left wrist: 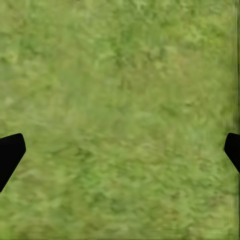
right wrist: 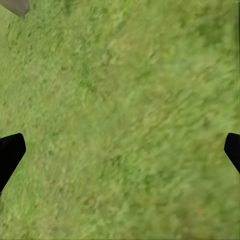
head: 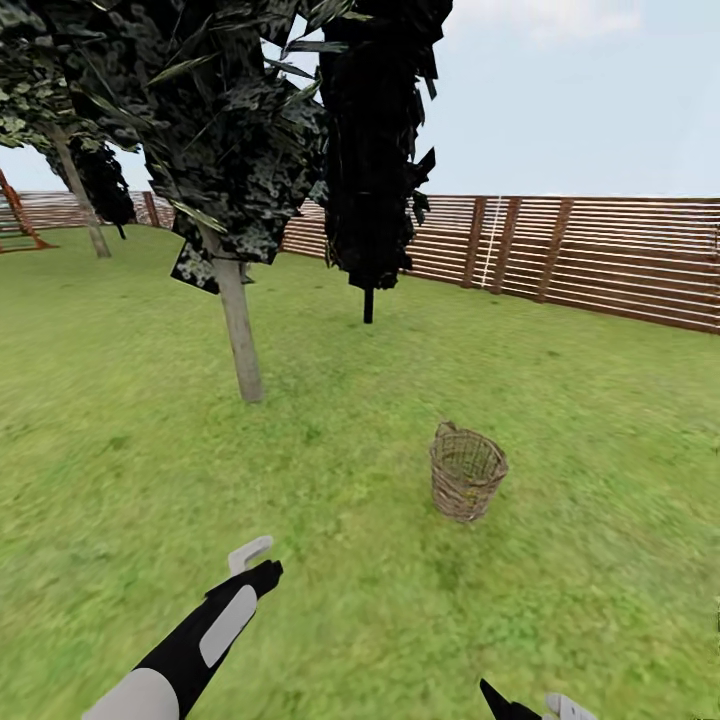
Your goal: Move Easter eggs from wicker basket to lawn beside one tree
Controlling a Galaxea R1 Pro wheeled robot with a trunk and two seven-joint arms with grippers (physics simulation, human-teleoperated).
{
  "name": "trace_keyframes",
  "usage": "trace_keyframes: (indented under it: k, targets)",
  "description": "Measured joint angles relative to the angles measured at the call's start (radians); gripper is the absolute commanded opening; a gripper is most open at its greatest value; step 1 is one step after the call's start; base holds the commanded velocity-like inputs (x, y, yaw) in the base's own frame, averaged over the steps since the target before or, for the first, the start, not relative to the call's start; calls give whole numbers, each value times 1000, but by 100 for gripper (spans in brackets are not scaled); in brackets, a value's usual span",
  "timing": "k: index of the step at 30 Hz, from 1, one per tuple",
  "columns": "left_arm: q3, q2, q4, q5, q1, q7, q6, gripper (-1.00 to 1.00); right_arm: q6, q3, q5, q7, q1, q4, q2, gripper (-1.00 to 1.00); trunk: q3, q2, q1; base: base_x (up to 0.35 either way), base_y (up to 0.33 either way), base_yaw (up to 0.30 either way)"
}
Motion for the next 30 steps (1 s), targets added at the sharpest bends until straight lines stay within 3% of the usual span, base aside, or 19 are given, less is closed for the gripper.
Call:
trace_keyframes:
  k: [30]
  targets:
    - [0, -2, 1, -1, 0, 0, -1, 100, -1, 0, 0, 0, 0, 1, -1, 100, 22, 0, 0, 318, 115, -267]
